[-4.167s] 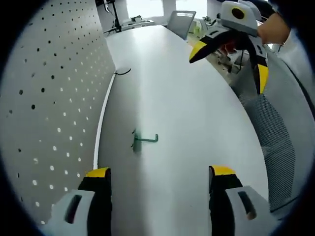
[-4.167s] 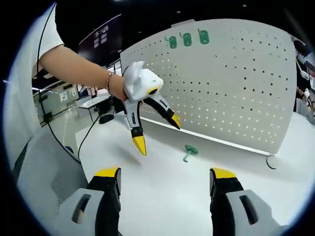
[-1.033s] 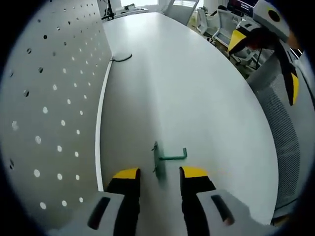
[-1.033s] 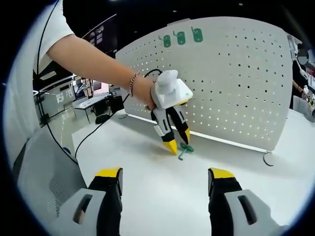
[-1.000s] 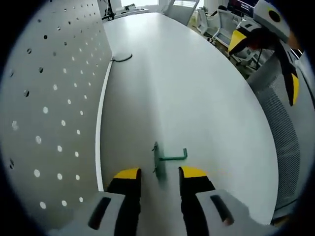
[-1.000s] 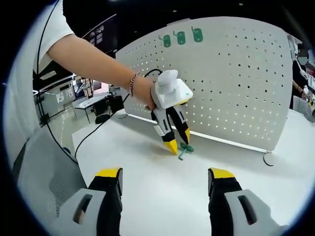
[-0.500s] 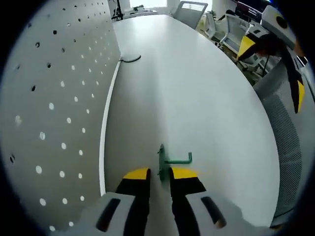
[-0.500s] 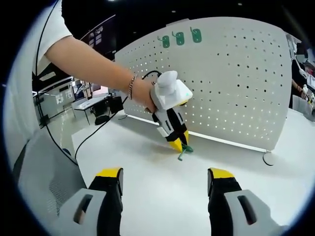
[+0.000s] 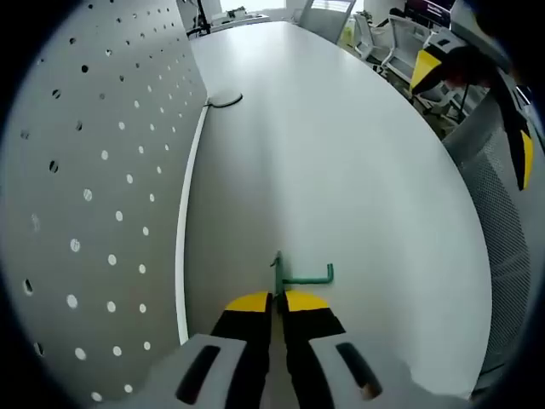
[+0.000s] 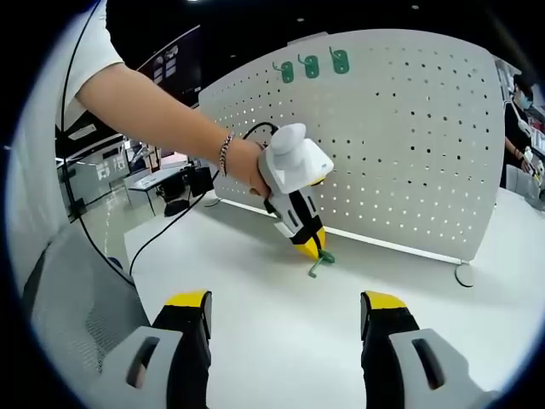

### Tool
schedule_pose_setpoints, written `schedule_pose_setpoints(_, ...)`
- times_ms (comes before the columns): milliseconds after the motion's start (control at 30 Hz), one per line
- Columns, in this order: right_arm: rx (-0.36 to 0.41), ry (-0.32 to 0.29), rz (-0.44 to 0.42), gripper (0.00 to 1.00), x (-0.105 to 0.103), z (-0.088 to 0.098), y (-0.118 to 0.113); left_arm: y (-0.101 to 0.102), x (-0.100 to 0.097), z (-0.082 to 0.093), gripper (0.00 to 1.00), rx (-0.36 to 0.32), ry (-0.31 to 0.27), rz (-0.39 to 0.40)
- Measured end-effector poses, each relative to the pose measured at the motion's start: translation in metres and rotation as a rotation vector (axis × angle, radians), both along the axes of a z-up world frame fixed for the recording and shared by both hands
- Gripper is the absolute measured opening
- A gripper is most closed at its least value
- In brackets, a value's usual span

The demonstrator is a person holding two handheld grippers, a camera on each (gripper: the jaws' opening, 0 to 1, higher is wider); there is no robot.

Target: Insert the hook assembly into the mounting plate slot until the hook locks in place.

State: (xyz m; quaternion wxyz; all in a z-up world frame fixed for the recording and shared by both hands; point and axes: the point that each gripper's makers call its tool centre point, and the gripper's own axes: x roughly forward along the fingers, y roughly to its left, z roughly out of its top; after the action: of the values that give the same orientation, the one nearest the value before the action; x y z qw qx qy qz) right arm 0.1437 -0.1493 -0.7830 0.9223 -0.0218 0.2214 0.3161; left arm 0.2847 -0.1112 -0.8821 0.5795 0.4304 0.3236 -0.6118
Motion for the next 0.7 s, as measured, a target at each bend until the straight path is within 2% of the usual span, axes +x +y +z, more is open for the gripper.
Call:
schedule_pose_setpoints(200,0.0,0.001,-0.001,0.69,0.0,0.0002,0.0001,0.0004,0.001,0.0002,0.04,-0.002,-0.001,0.012)
schedule_pose_setpoints(700,0.001,-0.003,-0.003,0.68,0.0004,0.0007,-0.0012,-0.0005,-0.0001,0.0005,0.04,0.004,-0.026,-0.032)
